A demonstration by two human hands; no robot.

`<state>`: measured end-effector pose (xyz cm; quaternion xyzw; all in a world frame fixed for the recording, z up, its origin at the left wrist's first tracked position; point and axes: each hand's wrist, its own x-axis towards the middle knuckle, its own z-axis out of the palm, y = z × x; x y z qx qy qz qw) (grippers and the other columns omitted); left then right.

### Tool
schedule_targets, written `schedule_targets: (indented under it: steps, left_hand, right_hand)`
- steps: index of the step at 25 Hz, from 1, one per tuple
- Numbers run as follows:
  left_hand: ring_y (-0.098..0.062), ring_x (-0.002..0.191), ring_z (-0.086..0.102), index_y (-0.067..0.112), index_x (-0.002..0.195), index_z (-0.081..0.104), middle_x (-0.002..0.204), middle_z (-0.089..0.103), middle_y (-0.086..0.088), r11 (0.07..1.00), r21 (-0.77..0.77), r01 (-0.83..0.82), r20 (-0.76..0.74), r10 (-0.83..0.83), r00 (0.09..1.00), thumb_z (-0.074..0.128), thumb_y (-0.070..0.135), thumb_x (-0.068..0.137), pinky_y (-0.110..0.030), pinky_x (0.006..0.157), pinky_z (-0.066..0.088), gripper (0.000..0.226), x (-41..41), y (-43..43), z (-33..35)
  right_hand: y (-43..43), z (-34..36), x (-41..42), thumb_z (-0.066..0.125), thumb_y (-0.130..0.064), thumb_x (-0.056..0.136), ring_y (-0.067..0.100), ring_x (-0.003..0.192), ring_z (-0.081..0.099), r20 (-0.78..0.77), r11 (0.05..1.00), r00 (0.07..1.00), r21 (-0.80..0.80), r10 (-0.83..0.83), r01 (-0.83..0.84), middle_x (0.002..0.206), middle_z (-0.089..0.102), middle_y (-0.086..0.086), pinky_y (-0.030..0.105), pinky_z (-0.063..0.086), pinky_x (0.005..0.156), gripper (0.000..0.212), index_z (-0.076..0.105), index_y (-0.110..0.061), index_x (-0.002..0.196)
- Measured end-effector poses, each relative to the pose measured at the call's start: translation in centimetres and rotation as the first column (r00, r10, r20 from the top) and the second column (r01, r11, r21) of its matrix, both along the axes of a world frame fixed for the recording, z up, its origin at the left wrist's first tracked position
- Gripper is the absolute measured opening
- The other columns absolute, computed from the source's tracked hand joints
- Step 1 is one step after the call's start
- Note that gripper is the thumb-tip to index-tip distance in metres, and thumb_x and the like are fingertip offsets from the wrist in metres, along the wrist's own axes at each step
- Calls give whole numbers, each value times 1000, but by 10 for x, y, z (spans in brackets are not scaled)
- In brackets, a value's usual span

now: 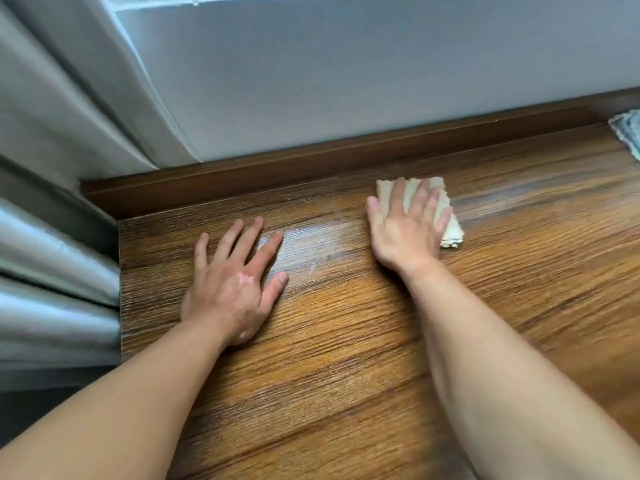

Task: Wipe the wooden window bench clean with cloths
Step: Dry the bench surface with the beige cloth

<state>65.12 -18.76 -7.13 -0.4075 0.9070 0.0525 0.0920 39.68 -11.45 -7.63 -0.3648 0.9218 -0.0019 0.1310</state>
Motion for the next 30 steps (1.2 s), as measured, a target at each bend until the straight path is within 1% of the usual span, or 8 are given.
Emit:
schedule_targets:
  steps: [6, 8, 12, 19, 22, 25, 28, 30]
  left_hand:
    - [-19, 157, 2, 43, 159, 12, 171, 5, 8, 1000, 22, -7, -16, 7, 1000, 9, 65, 92, -56, 123, 3, 70, 6, 2, 3]
    - [-18, 157, -1, 44, 159, 11, 171, 3, 9, 999, 37, -12, -33, 13, 999, 10, 66, 93, -56, 123, -1, 70, -1, 1, 5]
    - [-16, 157, -7, 46, 159, 5, 170, -4, 12, 1000, 20, -13, -52, 14, 999, 7, 68, 93, -55, 124, -4, 70, 0, 1, 2]
    - [-13, 156, 1, 39, 159, 21, 170, 8, 11, 991, 130, 8, -175, 15, 984, 5, 66, 85, -46, 126, -5, 81, 27, -5, 10]
    - [-12, 156, 1, 41, 159, 18, 170, 8, 12, 992, 99, -79, -178, 96, 979, 3, 67, 88, -46, 126, -2, 77, 67, 5, 6]
    - [-13, 156, 4, 40, 158, 22, 169, 13, 10, 961, 85, -262, -234, 275, 932, 11, 64, 94, -49, 126, 2, 69, 117, 33, -5]
    - [-11, 156, 4, 32, 157, 30, 169, 17, 8, 922, 102, -374, -303, 387, 871, 21, 56, 96, -50, 125, 2, 66, 135, 54, -16]
    - [-12, 155, 10, 21, 151, 43, 167, 26, 3, 917, 118, -381, -367, 397, 841, 29, 44, 93, -55, 124, 10, 64, 133, 58, -19]
  right_hand:
    - [96, 10, 106, 19, -74, 98, 23, 158, -11, 42, 572, 571, -103, 820, -813, 172, -2, 7, 54, 1, 126, 83, 10, -23, 164]
    - [68, 7, 35, 4, -78, 94, 19, 156, -16, 5, 669, 669, -4, 743, -743, 171, -9, 2, 52, 0, 126, 86, 0, -29, 164]
    - [-30, 4, -16, 8, -70, 98, 27, 157, -12, 27, 996, 999, -76, -44, 46, 172, -5, 12, 58, -3, 124, 84, 2, -17, 164]
    - [29, 10, 46, -2, -68, 97, 13, 155, -20, 15, 683, 684, -78, 729, -726, 170, -13, -5, 49, -6, 126, 75, -1, -34, 163]
    - [-5, 5, -20, 3, -67, 100, 20, 158, -8, -27, 954, 957, -77, 289, -291, 173, 2, 3, 57, 4, 125, 74, 9, -29, 163]
    - [-58, 5, 46, 19, -58, 104, 33, 157, -8, 51, 987, 991, -91, -126, 130, 171, 1, 16, 62, 0, 122, 76, 6, -11, 163]
    - [-55, 7, 175, 17, -60, 104, 33, 156, -16, 53, 923, 926, -118, 374, -366, 170, -8, 16, 60, -7, 123, 78, -1, -11, 163]
    - [-10, 13, 221, 16, -58, 106, 24, 156, -17, 97, 595, 588, -159, 803, -788, 171, -7, 8, 54, -7, 125, 71, 4, -19, 164]
